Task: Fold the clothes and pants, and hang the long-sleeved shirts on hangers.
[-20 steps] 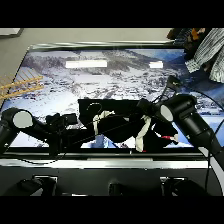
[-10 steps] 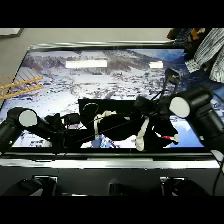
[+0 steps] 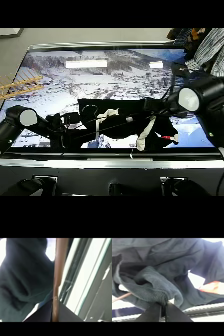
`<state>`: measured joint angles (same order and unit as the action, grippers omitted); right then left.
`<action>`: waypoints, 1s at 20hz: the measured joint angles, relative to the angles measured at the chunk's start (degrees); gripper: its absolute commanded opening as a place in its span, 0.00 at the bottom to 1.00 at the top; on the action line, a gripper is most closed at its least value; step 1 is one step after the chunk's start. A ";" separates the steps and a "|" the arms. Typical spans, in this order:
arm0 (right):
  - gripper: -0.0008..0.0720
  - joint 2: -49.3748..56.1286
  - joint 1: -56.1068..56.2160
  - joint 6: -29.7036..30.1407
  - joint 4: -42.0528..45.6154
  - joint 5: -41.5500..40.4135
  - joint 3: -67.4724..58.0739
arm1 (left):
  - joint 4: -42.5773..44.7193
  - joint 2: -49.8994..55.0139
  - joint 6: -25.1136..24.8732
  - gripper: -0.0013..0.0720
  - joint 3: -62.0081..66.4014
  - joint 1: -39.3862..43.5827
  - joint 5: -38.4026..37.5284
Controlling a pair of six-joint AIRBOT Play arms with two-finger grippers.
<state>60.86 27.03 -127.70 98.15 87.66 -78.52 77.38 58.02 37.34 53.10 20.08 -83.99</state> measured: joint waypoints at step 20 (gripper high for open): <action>0.07 2.29 -0.02 6.78 -10.08 3.41 -7.69 | 8.33 7.48 -4.85 0.05 5.18 5.57 9.14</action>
<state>63.16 27.00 -120.92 88.07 91.07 -86.21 85.71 65.49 32.49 58.28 25.65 -74.85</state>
